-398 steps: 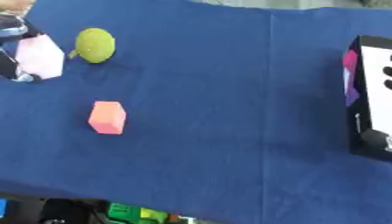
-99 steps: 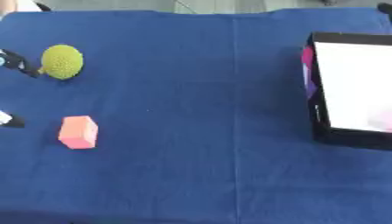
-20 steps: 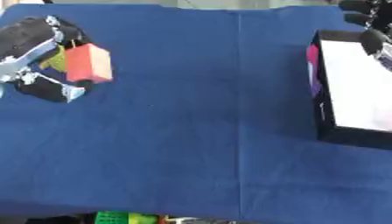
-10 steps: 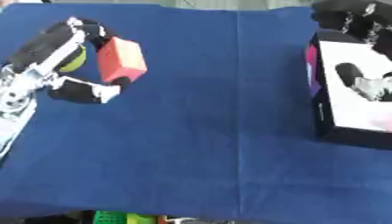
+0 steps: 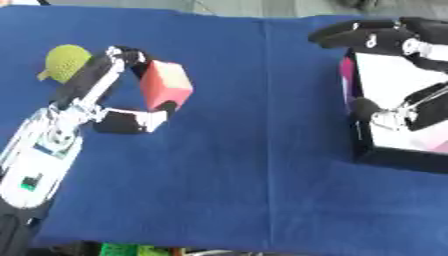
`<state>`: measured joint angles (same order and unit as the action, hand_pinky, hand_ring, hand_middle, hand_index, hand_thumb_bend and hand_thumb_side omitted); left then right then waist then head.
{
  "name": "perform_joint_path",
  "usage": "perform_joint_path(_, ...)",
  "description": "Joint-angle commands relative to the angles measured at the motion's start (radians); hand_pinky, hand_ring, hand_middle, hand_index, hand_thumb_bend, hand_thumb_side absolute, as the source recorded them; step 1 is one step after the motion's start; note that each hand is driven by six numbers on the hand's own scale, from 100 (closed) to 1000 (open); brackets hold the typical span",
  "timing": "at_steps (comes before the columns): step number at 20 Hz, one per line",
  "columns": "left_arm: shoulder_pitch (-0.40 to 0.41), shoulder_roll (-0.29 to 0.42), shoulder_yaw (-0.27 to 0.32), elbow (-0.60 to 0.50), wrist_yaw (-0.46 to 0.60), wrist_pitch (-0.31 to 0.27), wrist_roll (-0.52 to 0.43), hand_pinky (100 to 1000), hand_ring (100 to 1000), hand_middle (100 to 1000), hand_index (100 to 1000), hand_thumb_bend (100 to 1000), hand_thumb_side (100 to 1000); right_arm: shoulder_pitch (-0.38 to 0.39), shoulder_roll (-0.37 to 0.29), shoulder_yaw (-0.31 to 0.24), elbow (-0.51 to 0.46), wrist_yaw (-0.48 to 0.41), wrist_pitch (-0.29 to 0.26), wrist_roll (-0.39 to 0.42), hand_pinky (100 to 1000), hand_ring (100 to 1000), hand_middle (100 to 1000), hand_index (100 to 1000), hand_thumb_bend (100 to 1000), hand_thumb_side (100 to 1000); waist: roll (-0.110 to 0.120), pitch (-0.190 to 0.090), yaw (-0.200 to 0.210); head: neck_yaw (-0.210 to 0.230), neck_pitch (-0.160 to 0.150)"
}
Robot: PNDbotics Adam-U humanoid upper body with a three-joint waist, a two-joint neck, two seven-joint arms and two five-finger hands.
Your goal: Pick up the objects with one hand, pass them to the other hand, and then place them into the box on the other side of the table.
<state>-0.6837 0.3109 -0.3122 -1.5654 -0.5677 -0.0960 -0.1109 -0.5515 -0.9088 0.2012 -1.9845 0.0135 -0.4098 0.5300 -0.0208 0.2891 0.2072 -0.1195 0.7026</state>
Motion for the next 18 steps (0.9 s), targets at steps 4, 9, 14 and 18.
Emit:
perform_joint_path(4,-0.002,-0.045,0.008,0.008,-0.031,-0.033,0.028,736,506,493,641,100,294,-0.086,0.039,0.056,-0.016,0.052,0.108,0.029,938,1000,1000,1000,100,100,0.000,-0.031,0.000,-0.012,0.011)
perform_joint_path(9,-0.007,-0.082,0.000,0.015,-0.086,-0.068,0.068,731,504,491,635,100,263,-0.136,0.079,0.098,-0.016,0.086,0.206,0.037,944,1000,1000,1000,100,100,-0.005,-0.031,0.005,-0.020,0.013)
perform_joint_path(14,-0.021,-0.114,-0.003,0.025,-0.163,-0.104,0.112,723,502,488,627,100,210,-0.175,0.127,0.135,-0.016,0.117,0.301,0.077,967,1000,1000,1000,100,100,-0.009,-0.028,0.015,-0.034,0.024)
perform_joint_path(18,-0.031,-0.138,-0.008,0.036,-0.206,-0.124,0.144,720,499,485,624,100,211,-0.202,0.160,0.144,-0.004,0.146,0.372,0.076,982,1000,1000,1000,133,100,-0.010,-0.025,0.025,-0.050,0.029)
